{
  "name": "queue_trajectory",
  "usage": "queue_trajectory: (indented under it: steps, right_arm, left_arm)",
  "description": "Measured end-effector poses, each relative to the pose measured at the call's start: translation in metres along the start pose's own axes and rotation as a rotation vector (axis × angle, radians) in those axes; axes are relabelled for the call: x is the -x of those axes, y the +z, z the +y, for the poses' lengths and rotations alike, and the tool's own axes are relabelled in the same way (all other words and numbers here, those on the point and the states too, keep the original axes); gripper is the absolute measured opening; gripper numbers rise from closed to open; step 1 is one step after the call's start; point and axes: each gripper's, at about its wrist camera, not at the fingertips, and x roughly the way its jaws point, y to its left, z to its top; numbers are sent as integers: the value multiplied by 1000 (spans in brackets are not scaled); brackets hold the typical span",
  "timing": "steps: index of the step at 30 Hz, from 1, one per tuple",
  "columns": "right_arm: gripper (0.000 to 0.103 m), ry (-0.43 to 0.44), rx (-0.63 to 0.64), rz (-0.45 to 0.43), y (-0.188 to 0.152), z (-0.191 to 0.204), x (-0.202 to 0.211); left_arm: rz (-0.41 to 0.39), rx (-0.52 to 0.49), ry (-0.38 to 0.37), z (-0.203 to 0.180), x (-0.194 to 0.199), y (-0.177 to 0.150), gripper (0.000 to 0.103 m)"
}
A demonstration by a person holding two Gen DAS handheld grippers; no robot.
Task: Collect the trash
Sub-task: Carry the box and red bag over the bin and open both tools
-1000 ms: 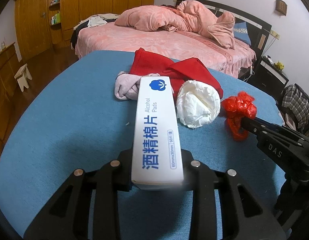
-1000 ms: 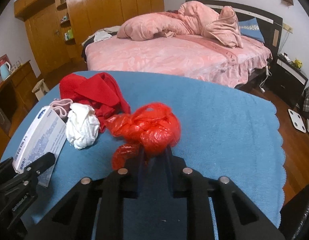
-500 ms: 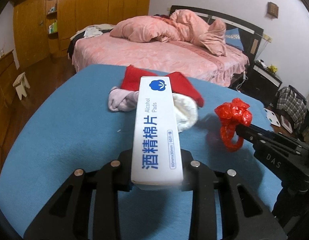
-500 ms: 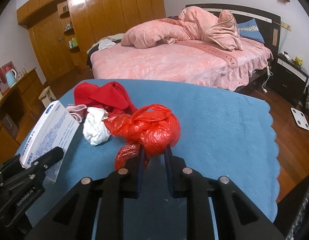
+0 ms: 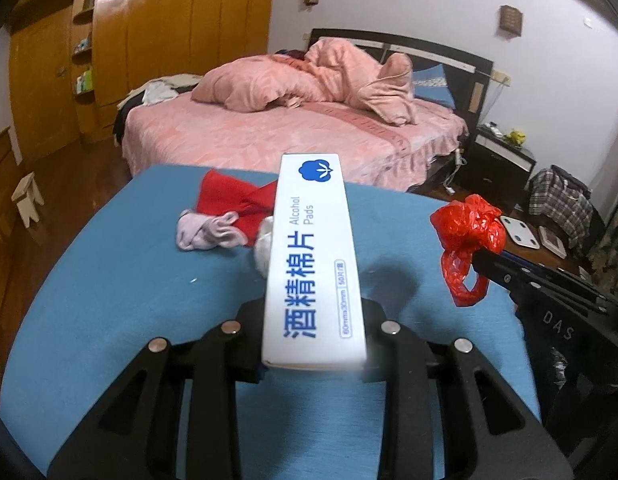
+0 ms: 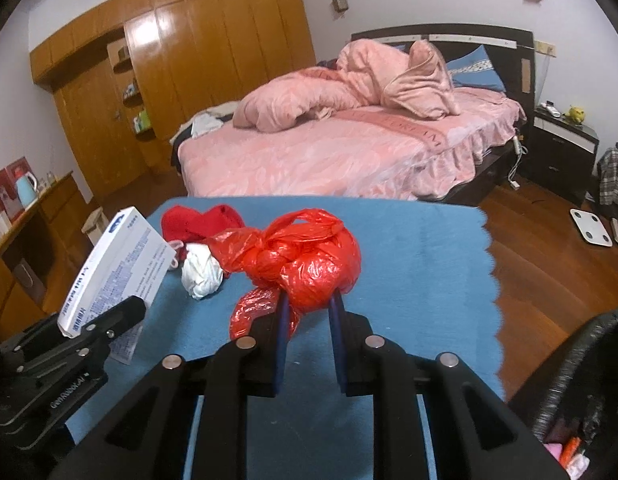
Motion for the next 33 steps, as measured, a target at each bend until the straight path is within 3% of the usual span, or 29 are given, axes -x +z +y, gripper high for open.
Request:
queue_trajectory:
  steps: [16, 33]
  right_arm:
    - [19, -107, -53, -105, -9, -66, 101]
    - [19, -325, -172, -126, -50, -168, 183]
  left_arm:
    - [-37, -103, -169, -98, 36, -4, 29]
    - [-16, -252, -375, -220, 43, -24, 29]
